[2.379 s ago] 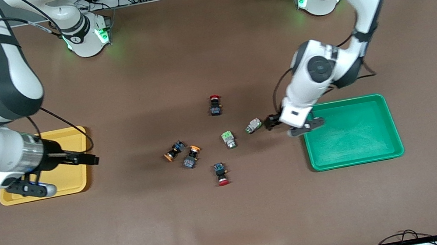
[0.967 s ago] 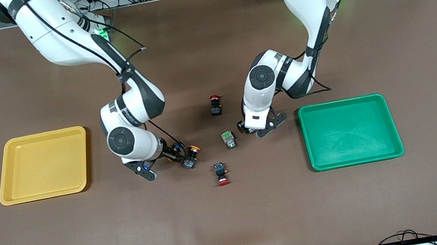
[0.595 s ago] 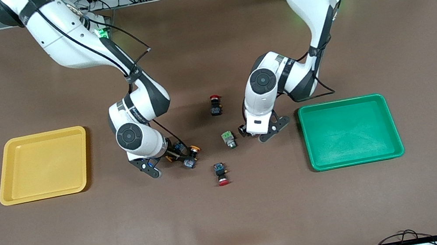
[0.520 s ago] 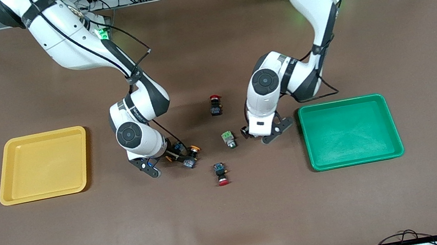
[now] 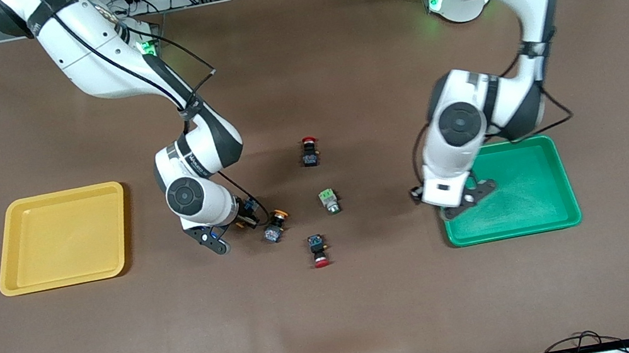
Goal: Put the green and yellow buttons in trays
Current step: 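Move the left gripper to green tray while the right gripper moves to yellow, then open the left gripper over green tray while the right gripper opens over yellow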
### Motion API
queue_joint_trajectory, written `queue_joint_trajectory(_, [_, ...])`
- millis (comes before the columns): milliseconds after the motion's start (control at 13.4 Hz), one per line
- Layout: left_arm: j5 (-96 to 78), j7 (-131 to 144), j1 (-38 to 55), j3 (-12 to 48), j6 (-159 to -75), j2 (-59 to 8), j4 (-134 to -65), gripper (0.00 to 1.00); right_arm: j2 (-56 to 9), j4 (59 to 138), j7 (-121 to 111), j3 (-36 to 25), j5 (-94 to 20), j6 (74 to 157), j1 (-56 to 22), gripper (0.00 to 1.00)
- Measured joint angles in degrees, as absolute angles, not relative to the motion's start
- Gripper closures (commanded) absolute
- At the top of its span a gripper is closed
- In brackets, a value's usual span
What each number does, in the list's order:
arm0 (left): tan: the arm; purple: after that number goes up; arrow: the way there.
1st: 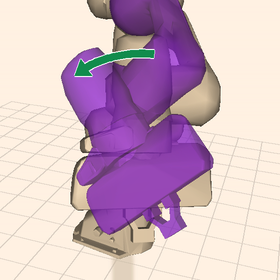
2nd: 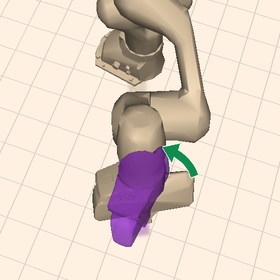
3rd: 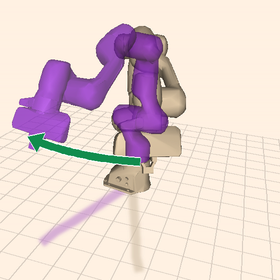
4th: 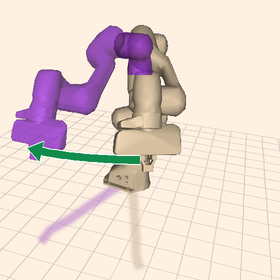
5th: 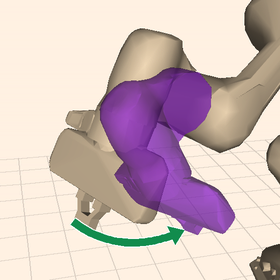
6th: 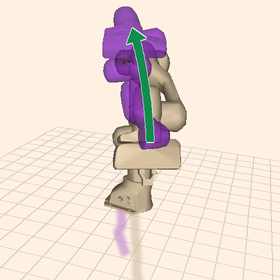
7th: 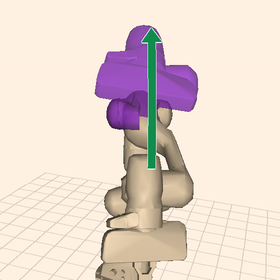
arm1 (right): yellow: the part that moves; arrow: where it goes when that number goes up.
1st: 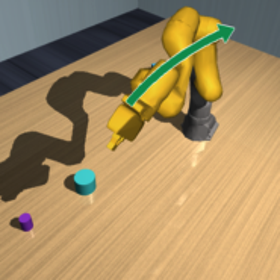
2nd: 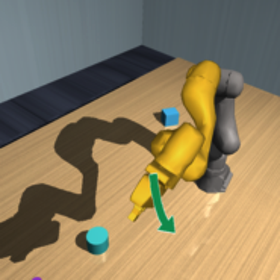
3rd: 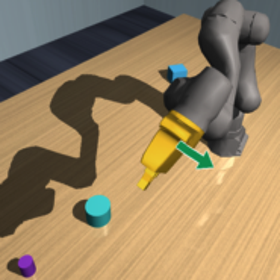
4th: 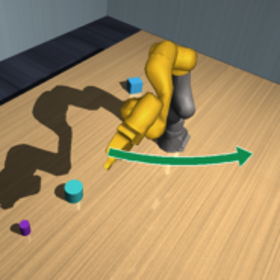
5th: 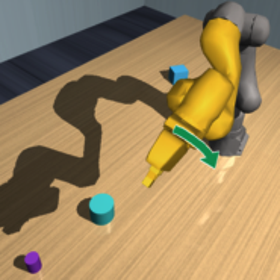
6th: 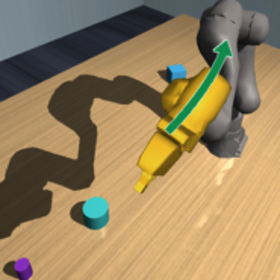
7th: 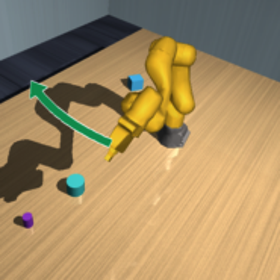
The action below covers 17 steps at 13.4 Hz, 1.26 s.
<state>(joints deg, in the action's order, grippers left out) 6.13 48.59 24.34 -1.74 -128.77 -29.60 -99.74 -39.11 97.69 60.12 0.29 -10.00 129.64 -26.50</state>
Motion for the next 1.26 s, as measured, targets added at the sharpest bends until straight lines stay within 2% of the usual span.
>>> queue_joint_trajectory(446, [10.47, 43.05, 17.28, -1.67, -128.61, -29.84, -101.29, 1.00, -37.17, 93.48, 56.63, -0.69, -8.56, 119.44, -23.40, 1.00])
queue_joint_trajectory(967, [10.62, 42.51, 14.28, -1.63, -132.61, -32.58, -101.38, 1.00, -32.44, 93.50, 34.74, -1.44, -7.43, 109.46, -12.03, 1.00])
queue_joint_trajectory(1264, [10.62, 42.01, 13.85, -1.63, -133.32, -33.08, -101.38, 1.00, -31.91, 94.57, 21.09, -1.63, -5.69, 107.24, -4.90, 1.00])
